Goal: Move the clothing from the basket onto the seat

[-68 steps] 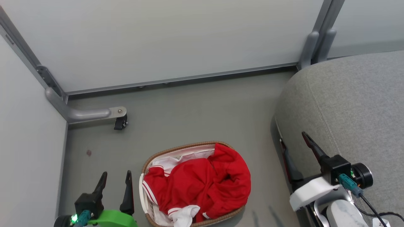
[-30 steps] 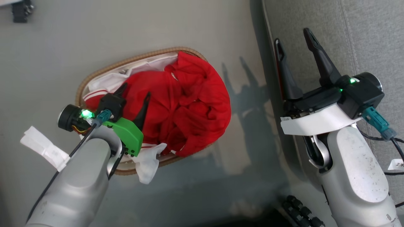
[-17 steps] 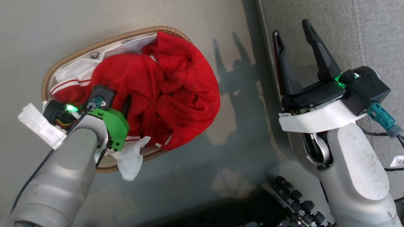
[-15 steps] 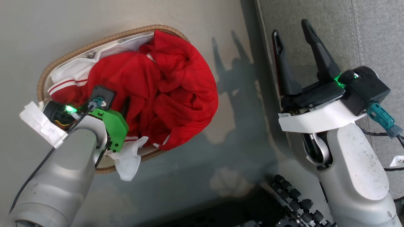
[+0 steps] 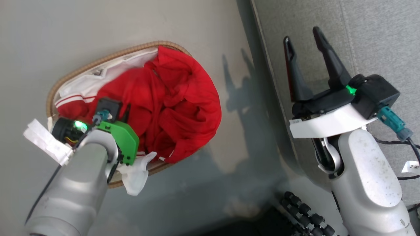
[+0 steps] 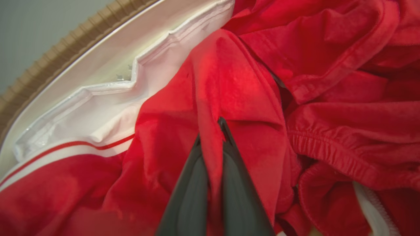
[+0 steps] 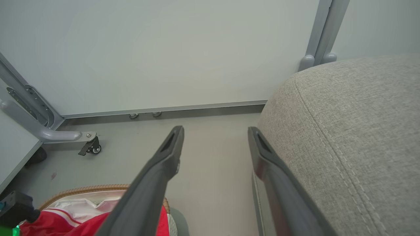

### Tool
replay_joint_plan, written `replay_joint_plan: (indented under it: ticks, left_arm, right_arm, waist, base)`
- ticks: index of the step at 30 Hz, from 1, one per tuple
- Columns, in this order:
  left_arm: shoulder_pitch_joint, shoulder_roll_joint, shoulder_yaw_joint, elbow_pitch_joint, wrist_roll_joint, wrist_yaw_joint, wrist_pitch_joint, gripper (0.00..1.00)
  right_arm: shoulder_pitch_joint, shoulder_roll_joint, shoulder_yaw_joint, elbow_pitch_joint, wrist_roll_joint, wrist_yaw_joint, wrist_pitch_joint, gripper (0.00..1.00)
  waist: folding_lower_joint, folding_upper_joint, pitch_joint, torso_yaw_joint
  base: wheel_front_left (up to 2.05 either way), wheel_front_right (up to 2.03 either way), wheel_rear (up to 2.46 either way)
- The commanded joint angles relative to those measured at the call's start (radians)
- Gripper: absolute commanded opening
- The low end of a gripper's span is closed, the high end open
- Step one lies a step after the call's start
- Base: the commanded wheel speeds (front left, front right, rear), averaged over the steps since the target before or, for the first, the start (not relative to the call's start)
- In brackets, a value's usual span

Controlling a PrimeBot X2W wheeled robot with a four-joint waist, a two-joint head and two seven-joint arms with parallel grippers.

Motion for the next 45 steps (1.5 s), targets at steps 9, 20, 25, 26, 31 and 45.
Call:
replay_joint_plan:
  ticks: [9,20,25,26,31,45]
  left_arm:
    - [0.178,-0.017,0.085,-0.173,0.008,0.028,-0.007,0.00]
    - [0.396,-0.060,0.262,-0.400,0.072,0.059,-0.007,0.00]
    - [0.459,-0.074,0.325,-0.498,0.129,0.051,-0.007,0.00]
    - [0.469,-0.077,0.342,-0.522,0.140,0.048,-0.007,0.00]
    - [0.516,-0.096,0.402,-0.619,0.183,0.036,-0.007,0.00]
    - [0.510,-0.139,0.450,-0.792,0.232,0.007,-0.008,0.00]
  right_arm:
    - [0.101,-0.003,0.005,0.083,-0.054,-0.001,-0.004,1.00]
    - [0.238,-0.004,-0.002,0.142,-0.100,-0.001,-0.004,1.00]
    - [0.295,-0.004,-0.011,0.154,-0.109,-0.001,-0.004,1.00]
    - [0.304,-0.004,-0.009,0.157,-0.112,-0.001,-0.004,1.00]
    - [0.349,-0.003,-0.001,0.167,-0.117,-0.001,-0.004,1.00]
    - [0.432,-0.003,0.076,0.228,-0.135,-0.001,-0.004,1.00]
  waist:
    - [0.0000,0.0000,-0.277,0.064]
    - [0.0000,0.0000,-0.511,0.136]
    - [0.0000,0.0000,-0.594,0.163]
    - [0.0000,0.0000,-0.611,0.168]
    - [0.0000,0.0000,-0.672,0.188]
    - [0.0000,0.0000,-0.765,0.239]
  base:
    - [0.00,0.00,0.00]
    - [0.00,0.00,0.00]
    - [0.00,0.00,0.00]
    - [0.00,0.00,0.00]
    - [0.00,0.00,0.00]
    - [0.00,0.00,0.00]
